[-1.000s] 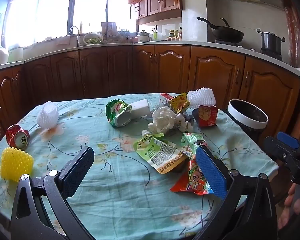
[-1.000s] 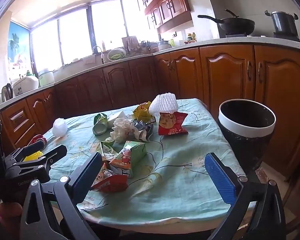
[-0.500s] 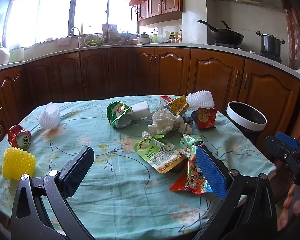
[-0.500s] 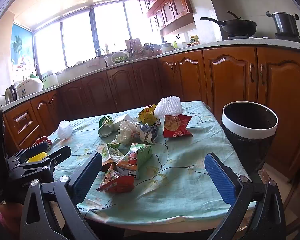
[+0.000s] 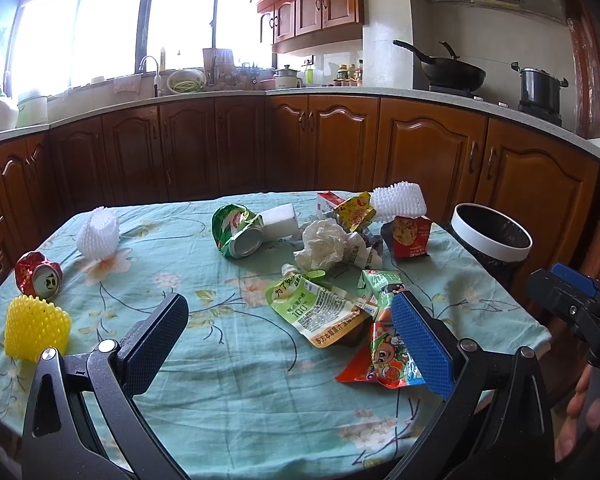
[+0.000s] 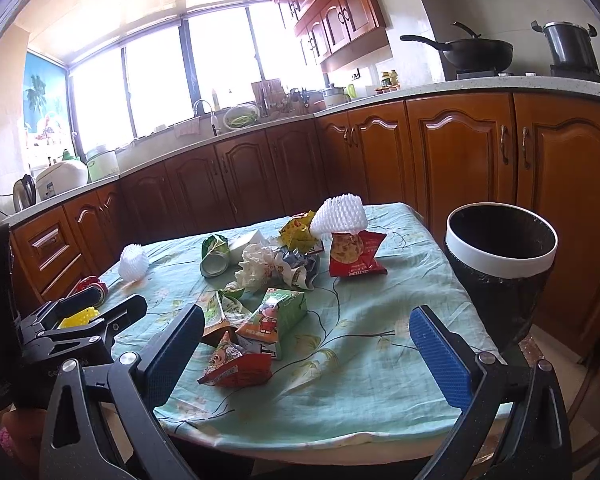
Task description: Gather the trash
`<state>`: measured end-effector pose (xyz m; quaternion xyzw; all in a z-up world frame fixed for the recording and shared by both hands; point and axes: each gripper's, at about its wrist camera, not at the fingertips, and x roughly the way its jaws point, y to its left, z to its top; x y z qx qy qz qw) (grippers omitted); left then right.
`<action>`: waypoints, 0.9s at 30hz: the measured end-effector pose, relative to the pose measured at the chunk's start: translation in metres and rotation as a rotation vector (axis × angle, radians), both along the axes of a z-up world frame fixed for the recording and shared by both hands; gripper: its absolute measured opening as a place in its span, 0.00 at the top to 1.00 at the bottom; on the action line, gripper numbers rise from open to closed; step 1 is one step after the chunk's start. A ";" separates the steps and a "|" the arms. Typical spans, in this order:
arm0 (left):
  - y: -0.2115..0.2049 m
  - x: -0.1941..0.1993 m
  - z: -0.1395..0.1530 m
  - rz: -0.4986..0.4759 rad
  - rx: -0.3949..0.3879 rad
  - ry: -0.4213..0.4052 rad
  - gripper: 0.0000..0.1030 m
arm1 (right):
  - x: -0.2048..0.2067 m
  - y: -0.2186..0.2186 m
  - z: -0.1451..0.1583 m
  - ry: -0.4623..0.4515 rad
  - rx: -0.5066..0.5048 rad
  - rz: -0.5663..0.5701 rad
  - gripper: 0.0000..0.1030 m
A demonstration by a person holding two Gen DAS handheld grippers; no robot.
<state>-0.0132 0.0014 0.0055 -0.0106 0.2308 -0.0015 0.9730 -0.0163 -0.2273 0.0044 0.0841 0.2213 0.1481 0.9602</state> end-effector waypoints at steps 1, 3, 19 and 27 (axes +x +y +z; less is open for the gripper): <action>0.000 0.000 0.000 -0.001 0.000 0.000 0.00 | 0.000 0.000 0.000 0.000 0.000 0.000 0.00; 0.000 0.000 -0.001 0.000 0.000 0.001 0.00 | 0.000 0.001 0.000 0.000 0.003 0.001 0.00; 0.001 0.002 -0.002 -0.002 -0.002 0.005 0.00 | -0.001 -0.001 -0.002 0.000 0.018 0.011 0.00; 0.001 0.002 -0.003 -0.002 -0.002 0.005 0.00 | 0.001 -0.003 -0.004 0.008 0.030 0.015 0.00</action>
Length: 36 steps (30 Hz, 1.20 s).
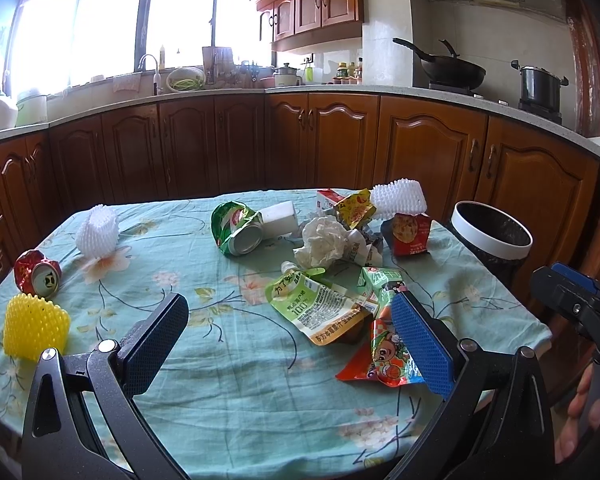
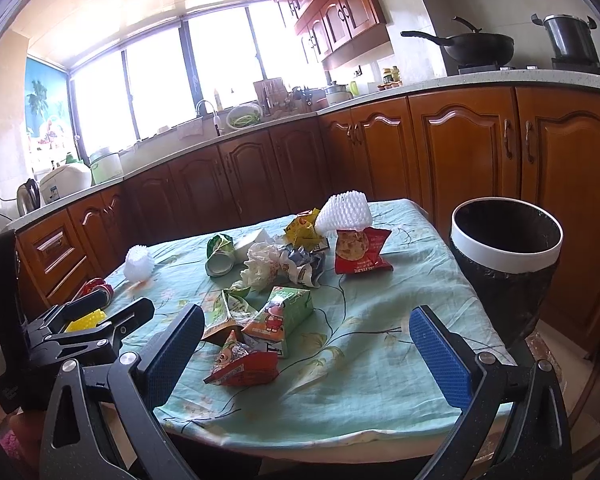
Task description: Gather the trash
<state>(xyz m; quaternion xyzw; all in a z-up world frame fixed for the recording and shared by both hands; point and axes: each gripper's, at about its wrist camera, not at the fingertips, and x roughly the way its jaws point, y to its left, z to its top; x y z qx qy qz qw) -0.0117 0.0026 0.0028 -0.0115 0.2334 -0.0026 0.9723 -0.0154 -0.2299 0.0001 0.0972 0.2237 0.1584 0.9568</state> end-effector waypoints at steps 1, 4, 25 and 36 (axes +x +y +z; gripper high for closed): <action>0.000 0.000 0.000 -0.001 -0.001 0.001 0.00 | 0.000 0.000 0.000 0.000 0.001 0.000 0.00; 0.000 0.000 -0.001 -0.001 0.000 0.002 0.00 | 0.000 -0.001 0.000 0.000 0.004 0.001 0.00; 0.005 0.012 -0.012 -0.012 -0.033 0.064 0.00 | 0.016 -0.003 -0.011 0.071 0.069 0.041 0.00; 0.012 0.026 -0.018 -0.024 -0.080 0.122 0.01 | 0.041 0.008 -0.019 0.164 0.130 0.124 0.07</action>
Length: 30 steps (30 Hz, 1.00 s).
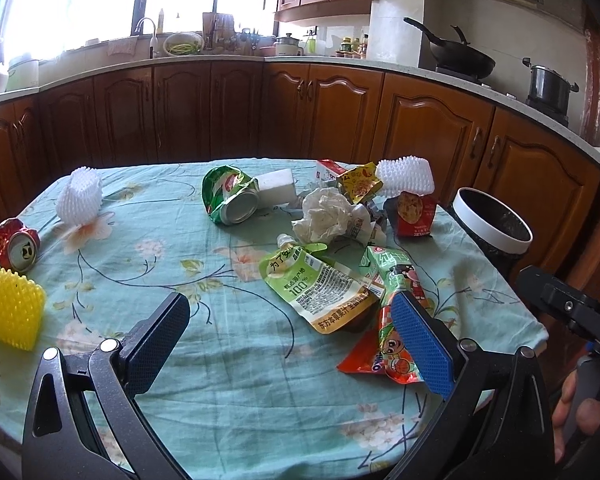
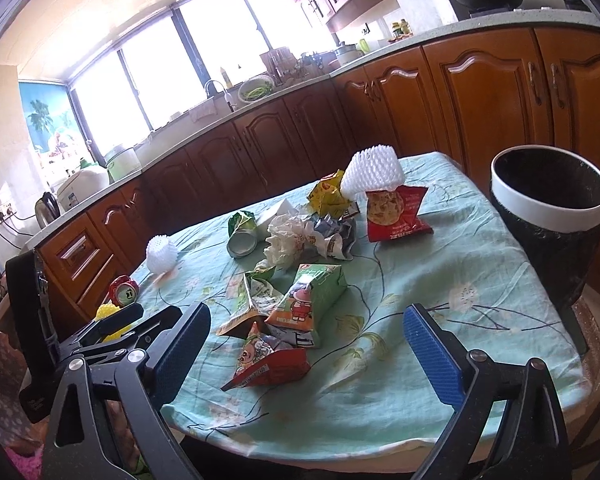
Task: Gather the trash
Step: 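Grasp the green milk carton with the right gripper while the left grasps the green juice pouch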
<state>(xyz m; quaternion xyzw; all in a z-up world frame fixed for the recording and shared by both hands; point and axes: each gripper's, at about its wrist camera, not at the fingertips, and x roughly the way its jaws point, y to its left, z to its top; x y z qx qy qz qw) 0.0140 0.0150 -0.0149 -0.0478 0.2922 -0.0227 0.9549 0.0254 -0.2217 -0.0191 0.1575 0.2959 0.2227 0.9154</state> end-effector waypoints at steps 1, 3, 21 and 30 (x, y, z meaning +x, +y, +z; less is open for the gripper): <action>0.001 0.002 0.000 -0.005 -0.010 0.008 0.03 | 0.004 0.002 -0.002 0.018 0.010 0.010 0.12; 0.001 0.007 0.001 -0.014 -0.024 0.022 0.08 | 0.015 0.006 -0.006 0.056 0.031 0.030 0.18; 0.004 0.048 -0.009 -0.044 -0.056 0.138 0.15 | 0.096 0.042 -0.052 0.341 0.029 0.122 0.65; -0.028 0.089 -0.017 -0.085 -0.030 0.234 0.16 | 0.090 -0.027 -0.038 0.276 -0.022 -0.010 0.65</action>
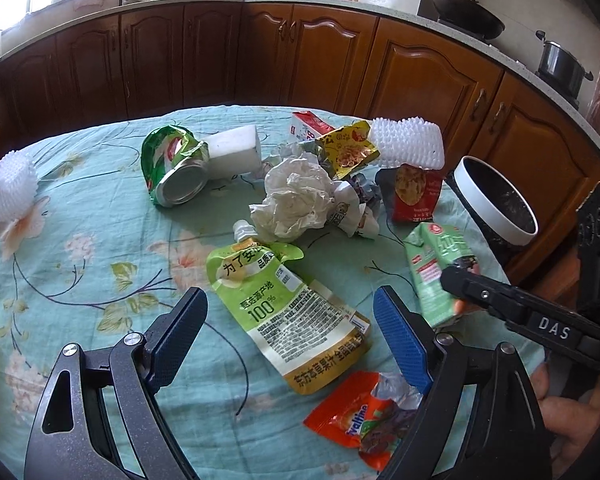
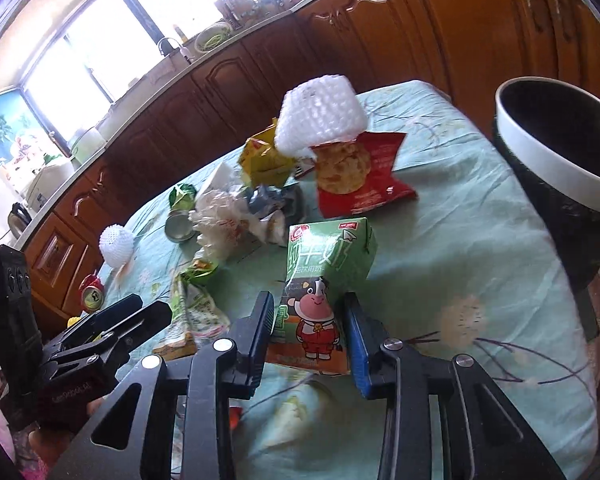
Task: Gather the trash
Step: 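Grasp the green milk carton with the right gripper while the left grasps the green juice pouch, then carry carton and pouch to the bin and open both grippers to drop them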
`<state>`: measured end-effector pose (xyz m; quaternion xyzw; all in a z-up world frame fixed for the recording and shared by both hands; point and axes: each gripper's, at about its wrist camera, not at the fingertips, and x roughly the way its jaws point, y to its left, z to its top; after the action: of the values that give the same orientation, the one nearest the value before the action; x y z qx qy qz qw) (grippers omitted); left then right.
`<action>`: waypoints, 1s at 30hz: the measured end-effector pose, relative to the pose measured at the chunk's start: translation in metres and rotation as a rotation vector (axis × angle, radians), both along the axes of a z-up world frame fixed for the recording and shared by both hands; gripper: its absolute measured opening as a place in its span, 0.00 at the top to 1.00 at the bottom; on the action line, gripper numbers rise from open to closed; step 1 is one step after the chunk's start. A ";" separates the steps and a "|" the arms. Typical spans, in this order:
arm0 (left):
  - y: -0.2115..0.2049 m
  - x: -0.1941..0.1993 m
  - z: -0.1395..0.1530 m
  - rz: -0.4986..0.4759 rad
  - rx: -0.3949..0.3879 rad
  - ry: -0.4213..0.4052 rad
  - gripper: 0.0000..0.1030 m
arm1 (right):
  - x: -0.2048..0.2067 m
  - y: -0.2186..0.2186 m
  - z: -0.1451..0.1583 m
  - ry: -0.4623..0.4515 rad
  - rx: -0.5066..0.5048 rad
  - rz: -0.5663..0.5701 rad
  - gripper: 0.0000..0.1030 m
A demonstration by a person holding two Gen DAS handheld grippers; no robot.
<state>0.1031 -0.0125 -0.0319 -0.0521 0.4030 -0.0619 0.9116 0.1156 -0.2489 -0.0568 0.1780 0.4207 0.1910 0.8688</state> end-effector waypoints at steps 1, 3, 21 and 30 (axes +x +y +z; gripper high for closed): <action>-0.004 0.004 -0.003 -0.005 0.013 0.012 0.20 | 0.002 -0.006 -0.002 0.007 0.007 -0.011 0.65; -0.012 0.011 -0.010 -0.014 0.052 0.049 0.35 | 0.002 -0.019 -0.006 0.014 0.027 -0.020 0.65; -0.005 -0.001 0.012 -0.064 0.086 -0.026 0.98 | -0.006 -0.039 0.004 -0.030 0.066 -0.016 0.65; -0.045 -0.003 0.043 -0.183 0.028 -0.104 0.98 | -0.015 -0.067 0.015 -0.059 0.072 -0.072 0.65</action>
<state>0.1004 -0.0572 0.0112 0.0012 0.3591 -0.1420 0.9224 0.1007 -0.3160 -0.0421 0.2185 0.3811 0.1798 0.8802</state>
